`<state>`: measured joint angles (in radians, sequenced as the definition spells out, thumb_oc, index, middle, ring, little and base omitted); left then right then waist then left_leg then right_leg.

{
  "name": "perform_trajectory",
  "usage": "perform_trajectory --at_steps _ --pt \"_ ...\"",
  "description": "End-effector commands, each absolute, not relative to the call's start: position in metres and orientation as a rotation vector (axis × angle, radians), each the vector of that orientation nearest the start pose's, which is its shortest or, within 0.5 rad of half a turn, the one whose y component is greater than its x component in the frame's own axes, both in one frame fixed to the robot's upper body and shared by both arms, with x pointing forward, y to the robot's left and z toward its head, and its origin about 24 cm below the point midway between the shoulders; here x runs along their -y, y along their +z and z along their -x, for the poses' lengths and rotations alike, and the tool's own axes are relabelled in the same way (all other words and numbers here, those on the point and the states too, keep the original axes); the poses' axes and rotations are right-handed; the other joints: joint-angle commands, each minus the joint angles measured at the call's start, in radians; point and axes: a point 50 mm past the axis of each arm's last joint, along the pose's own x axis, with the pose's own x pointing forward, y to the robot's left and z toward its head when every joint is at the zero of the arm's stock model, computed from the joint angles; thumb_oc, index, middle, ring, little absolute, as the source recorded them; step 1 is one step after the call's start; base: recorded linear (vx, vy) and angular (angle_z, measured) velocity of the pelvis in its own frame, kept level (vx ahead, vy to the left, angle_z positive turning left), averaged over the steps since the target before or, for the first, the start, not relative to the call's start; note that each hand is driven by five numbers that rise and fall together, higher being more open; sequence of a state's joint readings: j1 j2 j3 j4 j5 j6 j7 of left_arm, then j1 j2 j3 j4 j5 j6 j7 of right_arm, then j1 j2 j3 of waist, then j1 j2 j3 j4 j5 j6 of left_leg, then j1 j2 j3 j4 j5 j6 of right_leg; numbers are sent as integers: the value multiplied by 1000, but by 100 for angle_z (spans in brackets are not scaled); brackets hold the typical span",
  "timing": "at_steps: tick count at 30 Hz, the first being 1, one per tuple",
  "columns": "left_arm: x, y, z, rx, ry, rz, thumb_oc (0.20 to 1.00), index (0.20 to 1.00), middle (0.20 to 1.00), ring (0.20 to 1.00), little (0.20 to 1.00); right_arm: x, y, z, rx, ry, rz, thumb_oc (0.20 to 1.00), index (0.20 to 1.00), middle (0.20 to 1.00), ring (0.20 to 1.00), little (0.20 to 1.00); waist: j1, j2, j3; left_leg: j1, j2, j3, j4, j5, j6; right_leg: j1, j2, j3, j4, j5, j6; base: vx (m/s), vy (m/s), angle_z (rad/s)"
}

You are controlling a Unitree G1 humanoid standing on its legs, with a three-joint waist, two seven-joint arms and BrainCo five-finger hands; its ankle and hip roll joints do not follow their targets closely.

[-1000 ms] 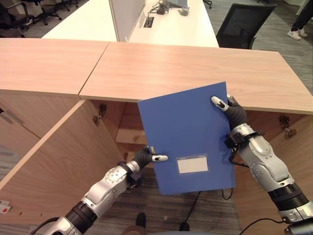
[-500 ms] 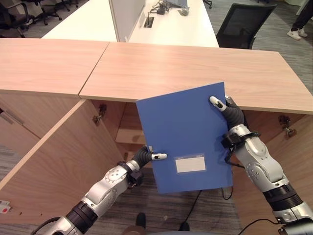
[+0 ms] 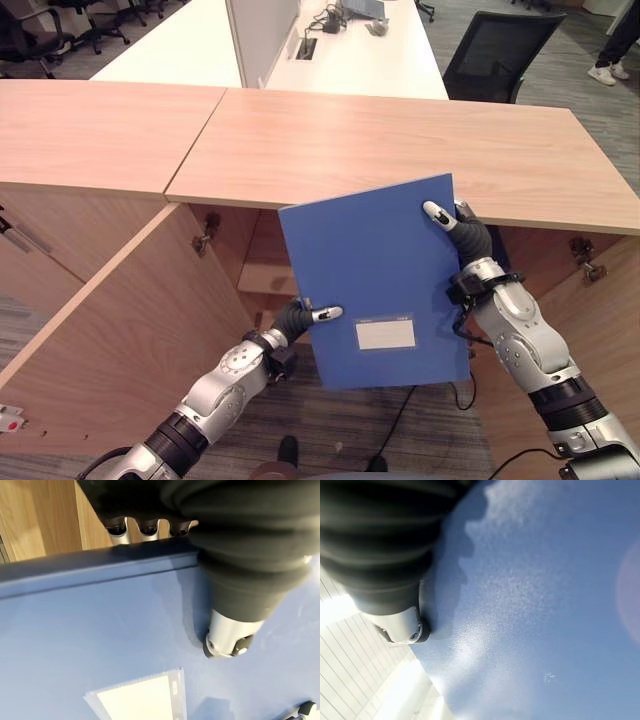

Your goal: Put the empty folder in the office cabinet

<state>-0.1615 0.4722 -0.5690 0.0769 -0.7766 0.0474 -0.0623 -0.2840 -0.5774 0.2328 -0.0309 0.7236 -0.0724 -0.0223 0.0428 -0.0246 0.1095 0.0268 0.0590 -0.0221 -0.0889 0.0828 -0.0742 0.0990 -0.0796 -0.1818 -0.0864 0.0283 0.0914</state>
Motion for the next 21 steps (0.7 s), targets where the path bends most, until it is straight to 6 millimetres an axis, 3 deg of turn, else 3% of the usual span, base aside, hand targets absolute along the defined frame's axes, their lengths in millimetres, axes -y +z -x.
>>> perform_trajectory --at_steps 1,21 --pt "-87 48 -261 -152 -622 273 200 200 200 200 200 139 153 -293 325 436 -214 200 200 200 200 200 19 -25 -42 20 40 62 2 -65 -35 -66 -71 -8 83 -15 83 0 0 0" --pt "-95 49 -262 -132 -584 262 200 200 200 200 200 147 151 -291 332 395 -201 200 200 200 200 200 22 -27 -45 24 40 57 2 -68 -32 -63 -71 -11 91 -21 79 0 0 0"
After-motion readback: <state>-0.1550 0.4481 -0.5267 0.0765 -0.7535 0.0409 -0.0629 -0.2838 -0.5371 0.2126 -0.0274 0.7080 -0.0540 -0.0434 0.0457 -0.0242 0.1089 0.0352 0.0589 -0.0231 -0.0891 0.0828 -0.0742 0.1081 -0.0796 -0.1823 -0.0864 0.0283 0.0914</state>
